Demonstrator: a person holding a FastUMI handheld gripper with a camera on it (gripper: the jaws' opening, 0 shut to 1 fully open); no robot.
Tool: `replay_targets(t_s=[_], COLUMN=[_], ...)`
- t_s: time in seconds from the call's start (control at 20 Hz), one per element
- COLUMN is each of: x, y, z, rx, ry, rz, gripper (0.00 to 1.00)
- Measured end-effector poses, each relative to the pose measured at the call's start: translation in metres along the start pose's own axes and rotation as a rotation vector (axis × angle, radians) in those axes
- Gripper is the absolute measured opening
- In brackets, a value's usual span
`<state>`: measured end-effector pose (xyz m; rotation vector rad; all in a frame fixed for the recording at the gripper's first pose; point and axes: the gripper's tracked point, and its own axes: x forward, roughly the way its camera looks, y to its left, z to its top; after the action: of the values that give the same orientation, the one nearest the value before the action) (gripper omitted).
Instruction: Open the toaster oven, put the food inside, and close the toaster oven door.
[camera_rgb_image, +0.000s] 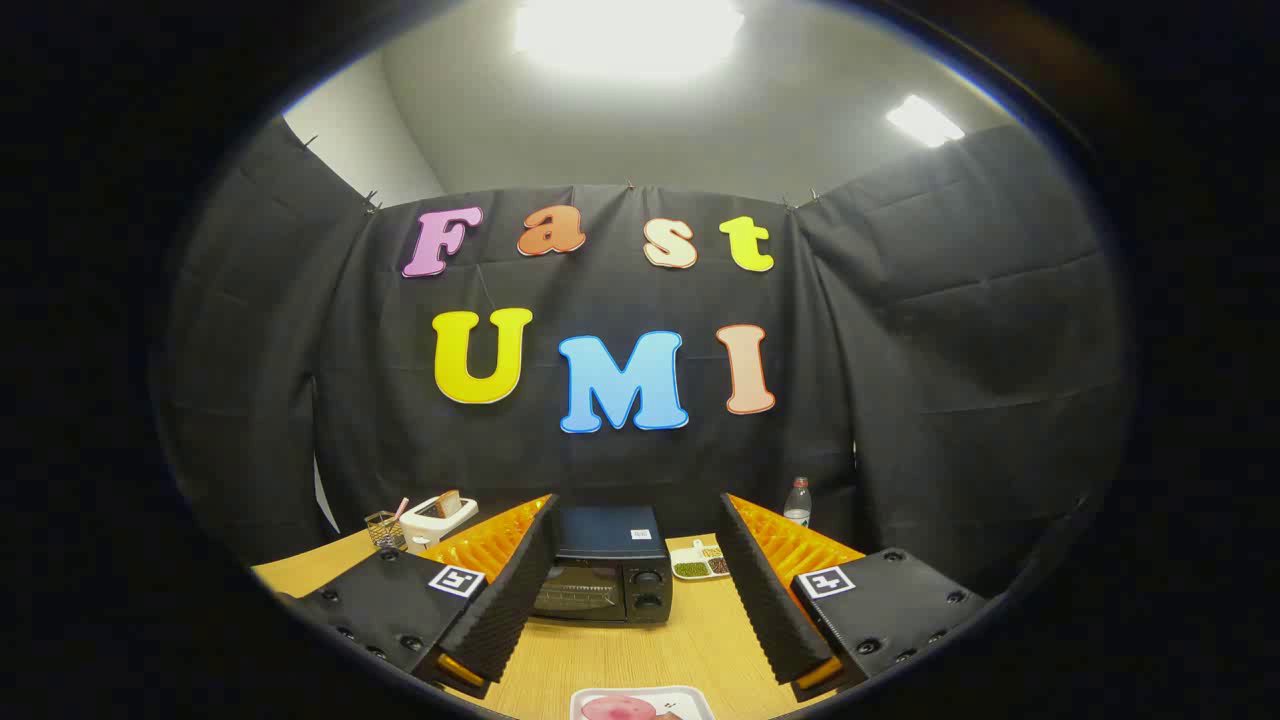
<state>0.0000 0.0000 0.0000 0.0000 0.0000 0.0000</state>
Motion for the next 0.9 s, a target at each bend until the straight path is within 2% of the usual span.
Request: replay_targets(t_s=[0.55,0.9], x=[0.012,0.046], y=[0.009,0.028], z=[-0.001,-0.014], rx=[0.022,0.045], ry=[0.005,0.03], rz=[0.014,0.034], gripper=[0.98,0.98])
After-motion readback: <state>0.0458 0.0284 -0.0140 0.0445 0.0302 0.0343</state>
